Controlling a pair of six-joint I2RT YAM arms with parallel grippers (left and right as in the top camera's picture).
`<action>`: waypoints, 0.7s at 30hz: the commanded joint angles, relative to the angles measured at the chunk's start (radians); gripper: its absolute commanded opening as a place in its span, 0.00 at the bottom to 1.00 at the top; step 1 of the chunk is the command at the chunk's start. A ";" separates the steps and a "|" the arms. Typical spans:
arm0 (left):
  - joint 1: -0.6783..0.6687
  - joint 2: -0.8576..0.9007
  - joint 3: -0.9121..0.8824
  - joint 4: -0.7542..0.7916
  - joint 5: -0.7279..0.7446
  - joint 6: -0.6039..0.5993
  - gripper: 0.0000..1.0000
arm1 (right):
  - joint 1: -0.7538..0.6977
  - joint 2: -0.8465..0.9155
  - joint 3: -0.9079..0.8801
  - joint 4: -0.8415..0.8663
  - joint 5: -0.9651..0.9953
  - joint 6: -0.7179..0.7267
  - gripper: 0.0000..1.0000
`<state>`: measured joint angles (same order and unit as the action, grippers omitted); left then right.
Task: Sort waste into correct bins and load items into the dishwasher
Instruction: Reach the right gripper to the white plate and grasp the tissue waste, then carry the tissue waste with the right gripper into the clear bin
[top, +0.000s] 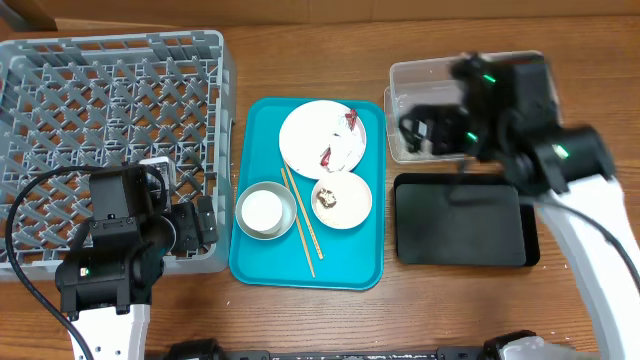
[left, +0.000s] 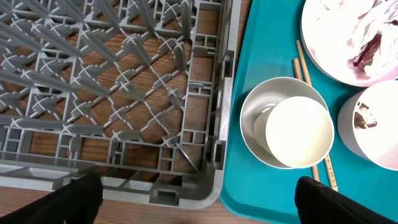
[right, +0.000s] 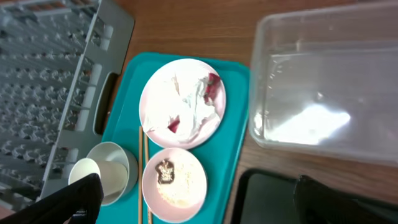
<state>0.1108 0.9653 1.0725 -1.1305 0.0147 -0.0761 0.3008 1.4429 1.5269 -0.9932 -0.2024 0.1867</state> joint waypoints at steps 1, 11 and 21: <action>0.001 0.001 0.024 0.002 0.011 -0.010 1.00 | 0.080 0.135 0.136 -0.005 0.106 0.000 1.00; 0.001 0.002 0.024 0.002 0.012 -0.010 1.00 | 0.229 0.509 0.214 0.174 0.255 0.033 1.00; 0.001 0.002 0.024 0.001 0.011 -0.010 1.00 | 0.289 0.734 0.214 0.301 0.304 0.181 1.00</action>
<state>0.1108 0.9653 1.0740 -1.1305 0.0147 -0.0761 0.5835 2.1540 1.7206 -0.7235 0.0807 0.2981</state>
